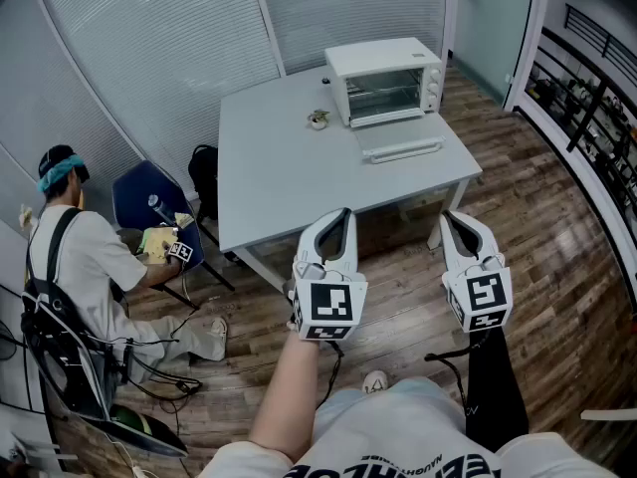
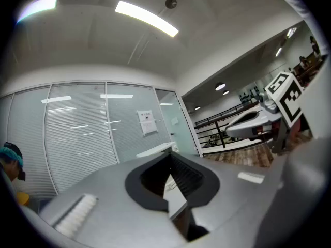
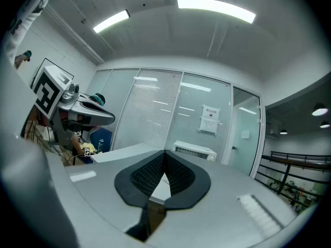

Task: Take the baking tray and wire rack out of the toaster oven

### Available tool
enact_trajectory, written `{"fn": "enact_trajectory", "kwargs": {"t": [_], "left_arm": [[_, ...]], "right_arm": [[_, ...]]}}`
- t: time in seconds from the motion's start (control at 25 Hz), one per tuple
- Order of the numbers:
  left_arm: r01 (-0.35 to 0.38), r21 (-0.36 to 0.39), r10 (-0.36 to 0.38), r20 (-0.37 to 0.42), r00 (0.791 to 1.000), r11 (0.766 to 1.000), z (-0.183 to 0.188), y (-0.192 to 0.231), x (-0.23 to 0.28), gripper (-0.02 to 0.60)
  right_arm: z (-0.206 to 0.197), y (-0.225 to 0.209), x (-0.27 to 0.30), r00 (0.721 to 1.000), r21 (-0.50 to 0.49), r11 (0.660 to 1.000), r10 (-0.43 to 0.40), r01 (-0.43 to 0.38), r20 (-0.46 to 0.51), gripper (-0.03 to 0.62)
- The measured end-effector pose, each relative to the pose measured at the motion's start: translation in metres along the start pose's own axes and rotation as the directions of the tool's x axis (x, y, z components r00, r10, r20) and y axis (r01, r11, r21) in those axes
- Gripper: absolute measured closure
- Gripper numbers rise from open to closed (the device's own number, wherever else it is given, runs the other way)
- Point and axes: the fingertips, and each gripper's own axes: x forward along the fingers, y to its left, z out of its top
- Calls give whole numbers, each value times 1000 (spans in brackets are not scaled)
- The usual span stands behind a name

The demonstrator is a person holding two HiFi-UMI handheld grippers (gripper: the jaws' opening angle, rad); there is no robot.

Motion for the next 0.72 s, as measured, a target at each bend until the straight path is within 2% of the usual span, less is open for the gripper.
{"fn": "enact_trajectory", "kwargs": {"t": [0.44, 0.72], "left_arm": [[-3, -14, 3, -8, 1000, 1000, -11, -13, -17, 523], [-10, -37, 10, -11, 1000, 999, -18, -12, -10, 523]], "right_arm": [[-3, 8, -16, 1000, 0, 1000, 8, -8, 13, 592], [-7, 8, -8, 999, 23, 1000, 17, -17, 31, 592]]}}
